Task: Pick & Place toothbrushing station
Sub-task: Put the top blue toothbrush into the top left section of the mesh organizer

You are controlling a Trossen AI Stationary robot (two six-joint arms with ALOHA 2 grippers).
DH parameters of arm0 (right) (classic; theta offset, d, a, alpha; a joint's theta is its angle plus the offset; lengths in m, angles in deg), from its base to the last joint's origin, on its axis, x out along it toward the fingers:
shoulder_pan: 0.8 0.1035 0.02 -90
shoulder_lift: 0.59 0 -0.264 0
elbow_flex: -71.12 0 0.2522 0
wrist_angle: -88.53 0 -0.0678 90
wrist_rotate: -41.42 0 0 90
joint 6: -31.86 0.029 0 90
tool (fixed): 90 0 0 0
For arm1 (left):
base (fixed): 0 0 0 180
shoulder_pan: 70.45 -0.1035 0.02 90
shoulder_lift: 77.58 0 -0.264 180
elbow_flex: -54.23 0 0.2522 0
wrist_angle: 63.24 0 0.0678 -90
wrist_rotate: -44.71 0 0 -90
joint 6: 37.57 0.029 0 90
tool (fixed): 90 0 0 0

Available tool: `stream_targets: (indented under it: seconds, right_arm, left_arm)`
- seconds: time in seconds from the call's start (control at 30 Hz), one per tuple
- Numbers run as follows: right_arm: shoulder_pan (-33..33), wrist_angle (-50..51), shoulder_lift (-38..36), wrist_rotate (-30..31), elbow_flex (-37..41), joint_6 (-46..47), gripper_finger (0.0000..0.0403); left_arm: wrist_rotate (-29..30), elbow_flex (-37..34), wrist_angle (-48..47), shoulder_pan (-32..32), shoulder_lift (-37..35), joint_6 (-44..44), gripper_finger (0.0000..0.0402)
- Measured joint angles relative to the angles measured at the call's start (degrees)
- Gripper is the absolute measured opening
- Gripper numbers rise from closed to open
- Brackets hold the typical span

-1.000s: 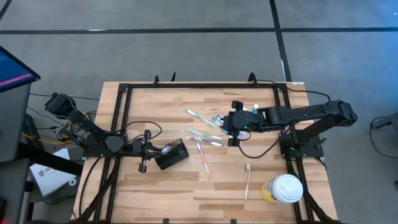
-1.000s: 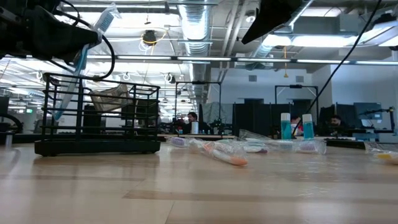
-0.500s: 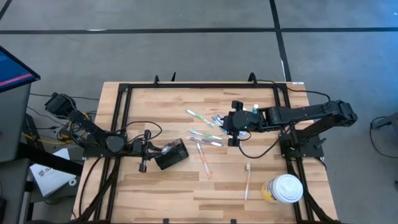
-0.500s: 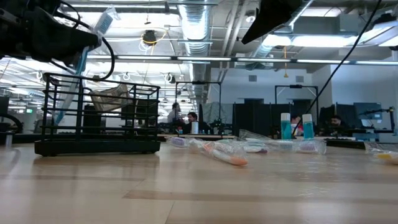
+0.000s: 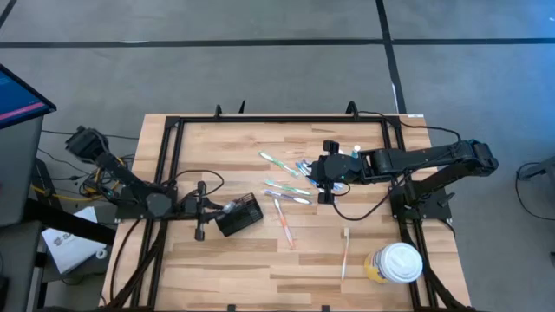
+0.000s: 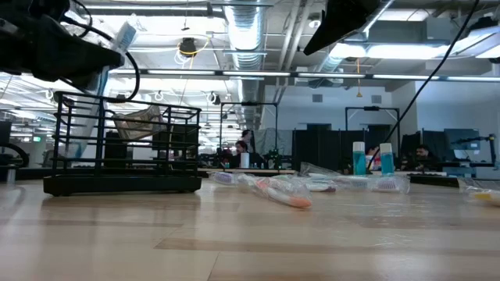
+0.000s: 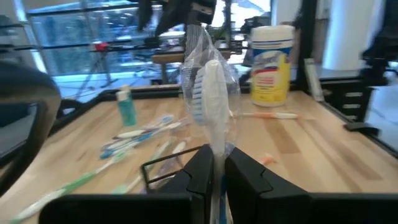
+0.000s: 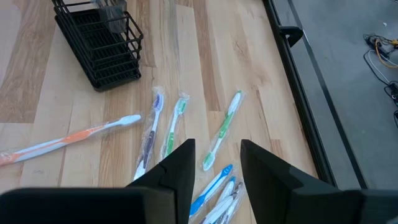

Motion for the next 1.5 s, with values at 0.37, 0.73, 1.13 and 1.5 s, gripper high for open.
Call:
stream_targets:
  seconds: [0.37, 0.73, 1.13, 1.5]
  right_arm:
    - [0.00, 0.00, 0.00, -0.26, 0.00, -0.02, 0.0118]
    - [0.00, -0.02, 0.00, -0.43, 0.00, 0.00, 0.0118]
    - [0.00, -0.02, 0.00, -0.44, 0.00, 0.00, 0.0118]
    - [0.00, -0.02, 0.00, -0.42, 0.00, 0.00, 0.0118]
  left_arm:
    - [12.19, 0.02, -2.40, 8.10, -1.88, 2.54, 0.0028]
    - [19.67, 0.02, -3.11, 11.10, -1.86, 0.99, 0.0028]
    - [21.15, 0.00, -3.19, 11.08, -1.86, -2.46, 0.0031]
    - [21.07, 0.02, -3.38, 11.06, -1.86, -5.42, 0.0116]
